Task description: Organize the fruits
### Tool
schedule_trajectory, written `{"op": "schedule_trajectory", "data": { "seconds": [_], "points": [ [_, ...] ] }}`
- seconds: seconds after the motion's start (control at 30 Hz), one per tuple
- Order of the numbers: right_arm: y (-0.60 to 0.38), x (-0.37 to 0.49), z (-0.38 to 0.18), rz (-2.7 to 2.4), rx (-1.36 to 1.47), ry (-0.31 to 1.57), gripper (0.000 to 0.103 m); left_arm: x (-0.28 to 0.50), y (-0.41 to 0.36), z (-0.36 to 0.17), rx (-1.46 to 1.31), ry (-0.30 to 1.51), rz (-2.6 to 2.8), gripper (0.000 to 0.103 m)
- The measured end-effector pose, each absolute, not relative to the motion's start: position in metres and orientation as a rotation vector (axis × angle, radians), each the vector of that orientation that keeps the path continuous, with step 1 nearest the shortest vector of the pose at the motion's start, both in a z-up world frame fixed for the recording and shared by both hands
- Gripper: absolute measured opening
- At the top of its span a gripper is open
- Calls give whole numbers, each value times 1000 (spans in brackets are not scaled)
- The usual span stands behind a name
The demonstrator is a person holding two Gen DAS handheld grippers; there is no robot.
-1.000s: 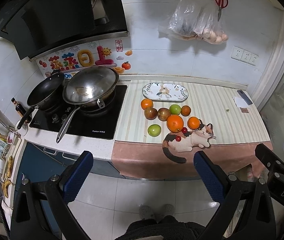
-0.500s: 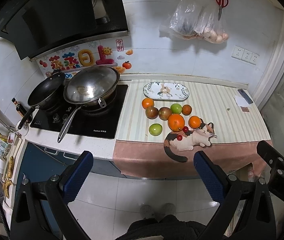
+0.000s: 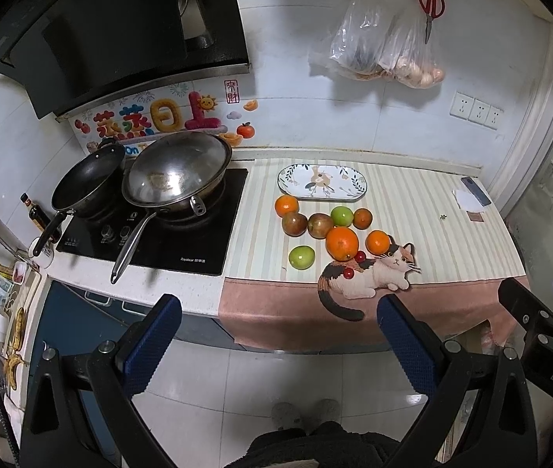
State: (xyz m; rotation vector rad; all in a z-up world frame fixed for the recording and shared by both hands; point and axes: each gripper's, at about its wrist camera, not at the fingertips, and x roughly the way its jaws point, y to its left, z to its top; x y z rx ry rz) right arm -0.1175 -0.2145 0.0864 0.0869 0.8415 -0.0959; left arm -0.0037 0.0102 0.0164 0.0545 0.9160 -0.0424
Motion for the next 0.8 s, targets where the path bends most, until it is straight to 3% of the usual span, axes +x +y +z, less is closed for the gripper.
{"op": "schedule_trajectory", "data": {
  "seconds": [0.8],
  "points": [
    [-196, -81, 83, -125, 147, 822, 103, 45, 21, 9, 48, 930, -81, 103]
  ]
}}
